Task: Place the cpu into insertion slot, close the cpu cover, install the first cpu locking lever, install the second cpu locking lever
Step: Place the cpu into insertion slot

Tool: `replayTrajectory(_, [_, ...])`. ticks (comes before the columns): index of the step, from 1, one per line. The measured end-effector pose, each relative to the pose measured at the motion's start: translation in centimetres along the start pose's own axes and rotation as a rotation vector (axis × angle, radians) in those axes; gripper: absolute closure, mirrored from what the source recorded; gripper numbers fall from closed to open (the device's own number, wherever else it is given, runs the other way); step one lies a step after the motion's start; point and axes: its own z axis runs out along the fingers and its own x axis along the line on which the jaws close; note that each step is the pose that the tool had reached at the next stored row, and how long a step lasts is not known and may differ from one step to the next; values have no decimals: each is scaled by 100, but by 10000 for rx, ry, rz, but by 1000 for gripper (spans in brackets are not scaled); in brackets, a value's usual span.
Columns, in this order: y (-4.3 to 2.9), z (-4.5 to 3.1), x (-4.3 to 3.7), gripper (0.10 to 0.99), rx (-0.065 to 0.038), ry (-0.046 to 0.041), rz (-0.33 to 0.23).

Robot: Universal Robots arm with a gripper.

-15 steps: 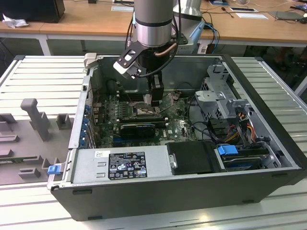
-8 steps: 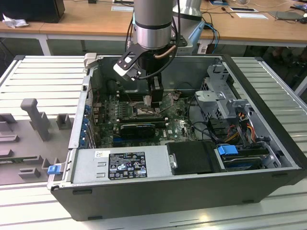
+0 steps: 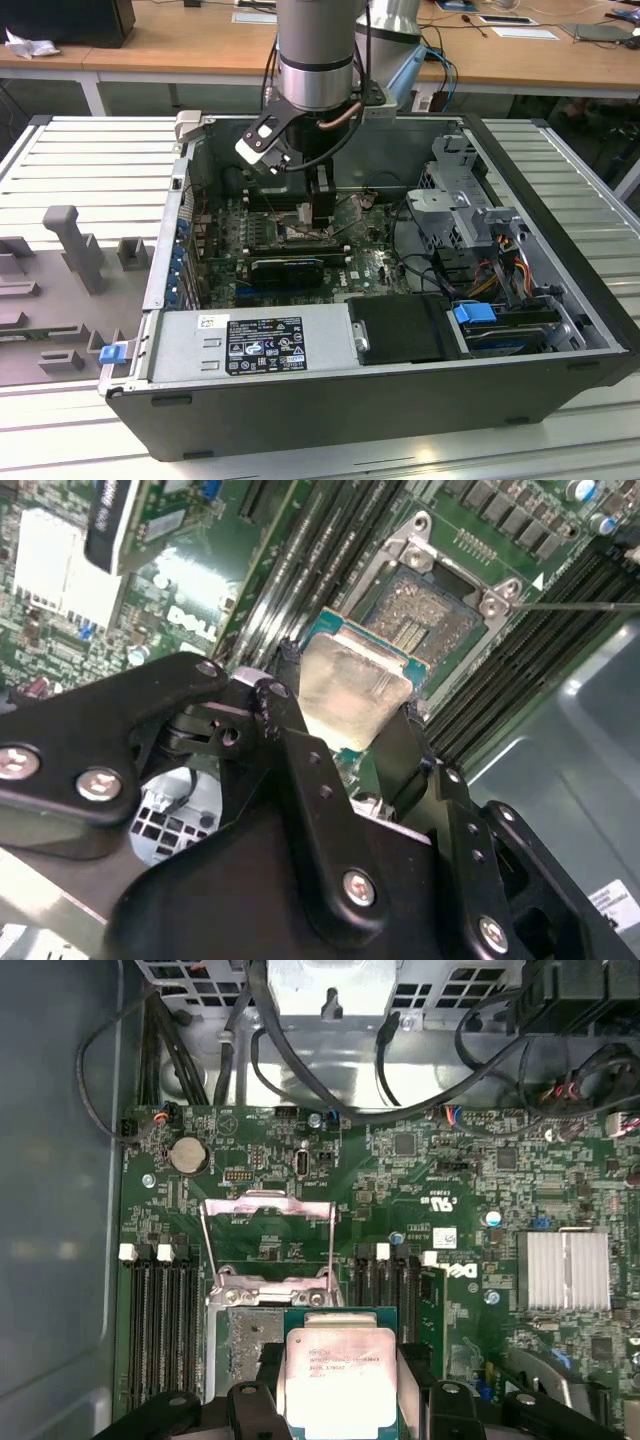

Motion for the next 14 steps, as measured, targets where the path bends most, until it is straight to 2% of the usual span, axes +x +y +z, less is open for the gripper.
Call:
replayTrajectory(4, [-40, 40, 62, 557, -1, 16, 2])
replayTrajectory(10, [-91, 189, 157, 557, 0, 18, 2])
replayTrajectory(14, [-136, 226, 190, 557, -1, 19, 1])
